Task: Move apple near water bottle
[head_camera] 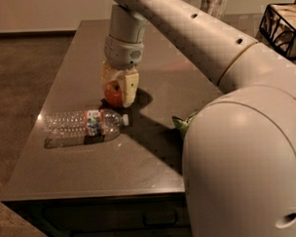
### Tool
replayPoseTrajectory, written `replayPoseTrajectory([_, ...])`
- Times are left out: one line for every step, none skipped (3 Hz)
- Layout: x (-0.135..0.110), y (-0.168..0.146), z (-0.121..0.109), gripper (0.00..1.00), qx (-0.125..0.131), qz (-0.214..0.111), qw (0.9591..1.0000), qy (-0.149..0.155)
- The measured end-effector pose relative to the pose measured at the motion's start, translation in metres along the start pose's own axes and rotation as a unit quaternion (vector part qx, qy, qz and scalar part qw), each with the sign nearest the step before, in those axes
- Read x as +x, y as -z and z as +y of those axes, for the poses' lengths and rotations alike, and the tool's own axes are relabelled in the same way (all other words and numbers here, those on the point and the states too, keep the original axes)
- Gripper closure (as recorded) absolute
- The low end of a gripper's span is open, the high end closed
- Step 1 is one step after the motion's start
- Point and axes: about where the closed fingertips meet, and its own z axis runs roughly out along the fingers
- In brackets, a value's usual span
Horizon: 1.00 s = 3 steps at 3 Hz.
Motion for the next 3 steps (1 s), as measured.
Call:
replayPoseTrajectory([-0.001,-0.002,-0.001,0.28,-0.003,-0.010,0.9999,0.009])
replayPoseTrajectory([-0.001,-0.004,-0.012,0.05,0.016,-0.010,0.9998,0.008])
replayPoseTrajectory([-0.001,-0.006,-0.020,0.00,0.028,-0.010,0.9995,0.008])
